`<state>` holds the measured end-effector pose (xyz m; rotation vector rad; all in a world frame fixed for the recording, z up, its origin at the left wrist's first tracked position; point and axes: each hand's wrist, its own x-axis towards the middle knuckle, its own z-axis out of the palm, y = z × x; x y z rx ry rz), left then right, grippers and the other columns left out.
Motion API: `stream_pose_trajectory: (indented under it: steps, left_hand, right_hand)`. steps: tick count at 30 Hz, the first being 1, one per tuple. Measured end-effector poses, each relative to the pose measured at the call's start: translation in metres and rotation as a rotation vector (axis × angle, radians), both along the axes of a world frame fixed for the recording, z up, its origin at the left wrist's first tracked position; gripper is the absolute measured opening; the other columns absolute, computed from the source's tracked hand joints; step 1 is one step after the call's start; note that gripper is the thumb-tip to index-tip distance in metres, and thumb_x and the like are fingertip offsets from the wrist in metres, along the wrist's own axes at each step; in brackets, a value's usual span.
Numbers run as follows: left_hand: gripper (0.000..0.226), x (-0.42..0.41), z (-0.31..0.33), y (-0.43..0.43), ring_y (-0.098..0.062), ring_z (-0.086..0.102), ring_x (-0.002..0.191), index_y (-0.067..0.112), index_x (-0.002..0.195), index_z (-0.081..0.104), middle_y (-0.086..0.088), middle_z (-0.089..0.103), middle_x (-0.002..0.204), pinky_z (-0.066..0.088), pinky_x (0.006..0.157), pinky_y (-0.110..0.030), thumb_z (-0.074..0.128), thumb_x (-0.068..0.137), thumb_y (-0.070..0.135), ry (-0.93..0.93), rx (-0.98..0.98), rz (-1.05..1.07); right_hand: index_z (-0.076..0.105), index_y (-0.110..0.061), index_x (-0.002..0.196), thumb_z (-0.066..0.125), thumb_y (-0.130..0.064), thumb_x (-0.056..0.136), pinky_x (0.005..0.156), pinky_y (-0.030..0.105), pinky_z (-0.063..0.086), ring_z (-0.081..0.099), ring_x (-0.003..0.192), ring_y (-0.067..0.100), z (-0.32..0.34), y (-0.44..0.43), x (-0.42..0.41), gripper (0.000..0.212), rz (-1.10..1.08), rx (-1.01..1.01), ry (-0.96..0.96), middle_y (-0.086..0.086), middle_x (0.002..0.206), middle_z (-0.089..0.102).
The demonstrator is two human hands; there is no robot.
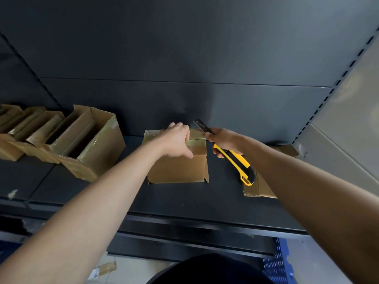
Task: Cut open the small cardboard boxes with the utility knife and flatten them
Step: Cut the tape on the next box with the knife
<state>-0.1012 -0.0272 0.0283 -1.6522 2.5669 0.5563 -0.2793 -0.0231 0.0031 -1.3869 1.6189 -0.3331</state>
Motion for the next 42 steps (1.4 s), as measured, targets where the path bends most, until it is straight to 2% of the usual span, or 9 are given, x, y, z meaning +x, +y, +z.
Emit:
stream_pose_trajectory:
  steps: [5,9,14,18,24,27,30,34,42]
  left_hand:
    - [0.047,-0.001,0.001,0.0,-0.017,0.041,0.104,0.026,0.105,0.044,0.006,0.044,0.107,0.046,0.084,-0.037,0.073,0.07,0.036,0.013,0.072,-0.014]
    - [0.049,0.0,-0.001,0.002,-0.016,0.04,0.104,0.028,0.106,0.042,0.007,0.042,0.106,0.039,0.086,-0.035,0.072,0.069,0.035,0.003,0.128,-0.031]
    - [0.046,-0.001,-0.001,0.002,-0.014,0.04,0.098,0.028,0.103,0.042,0.008,0.042,0.1,0.03,0.079,-0.031,0.07,0.067,0.035,-0.036,0.136,-0.047]
    - [0.037,-0.001,0.0,0.003,-0.012,0.036,0.094,0.033,0.085,0.037,0.01,0.039,0.096,0.027,0.079,-0.03,0.069,0.067,0.033,-0.061,0.138,-0.089]
    - [0.041,0.006,0.004,0.001,-0.016,0.042,0.093,0.034,0.082,0.037,0.006,0.04,0.098,0.043,0.073,-0.033,0.074,0.064,0.035,-0.051,0.224,-0.104]
    - [0.043,0.009,0.007,0.001,-0.017,0.046,0.091,0.035,0.082,0.039,0.005,0.042,0.1,0.043,0.068,-0.033,0.077,0.062,0.035,-0.063,0.275,-0.11]
    - [0.036,0.009,0.011,0.0,-0.012,0.047,0.086,0.035,0.082,0.044,0.008,0.045,0.097,0.032,0.059,-0.027,0.077,0.068,0.037,-0.061,0.279,-0.109]
    - [0.015,0.007,0.01,-0.002,-0.01,0.047,0.081,0.029,0.078,0.053,0.009,0.05,0.089,0.029,0.057,-0.023,0.065,0.087,0.028,0.003,0.236,-0.116]
    - [0.015,0.009,0.009,-0.006,-0.003,0.044,0.067,0.027,0.075,0.059,0.009,0.052,0.079,0.026,0.056,-0.021,0.063,0.089,0.02,0.076,0.22,-0.065]
  right_hand:
    - [0.042,-0.016,0.114,0.033,-0.042,0.102,0.049,0.028,0.046,0.051,0.049,0.019,0.002,0.003,-0.01,0.031,0.001,-0.002,0.001,0.011,0.068,0.054]
    - [0.046,-0.014,0.114,0.029,-0.052,0.099,0.052,0.03,0.046,0.049,0.05,0.021,0.008,0.006,-0.029,0.044,-0.059,0.088,0.0,0.012,0.07,0.052]
    - [0.057,-0.009,0.103,0.044,-0.043,0.098,0.057,0.029,0.051,0.057,0.05,0.021,0.017,0.009,-0.05,0.037,0.087,0.106,0.14,0.012,0.068,0.061]
    - [0.062,-0.003,0.092,0.05,-0.038,0.097,0.061,0.029,0.051,0.06,0.052,0.022,0.024,0.007,-0.054,0.037,0.187,0.051,0.262,0.013,0.069,0.065]
    - [0.062,-0.004,0.079,0.054,-0.038,0.094,0.066,0.028,0.05,0.061,0.052,0.02,0.039,-0.006,-0.039,0.038,0.357,-0.014,0.503,0.012,0.068,0.067]
    - [0.062,-0.004,0.078,0.056,-0.037,0.092,0.067,0.03,0.05,0.06,0.053,0.021,0.044,-0.013,-0.032,0.037,0.436,0.03,0.517,0.011,0.066,0.065]
    - [0.062,-0.005,0.076,0.058,-0.038,0.091,0.068,0.031,0.049,0.06,0.058,0.022,0.043,-0.017,-0.022,0.037,0.488,0.029,0.528,0.011,0.069,0.065]
    - [0.063,-0.006,0.075,0.056,-0.042,0.091,0.073,0.032,0.051,0.061,0.057,0.02,0.039,-0.017,-0.017,0.039,0.533,0.032,0.566,0.008,0.066,0.066]
    - [0.06,-0.009,0.069,0.053,-0.043,0.093,0.071,0.031,0.049,0.061,0.054,0.019,0.033,-0.007,-0.023,0.042,0.544,0.094,0.497,0.006,0.062,0.065]
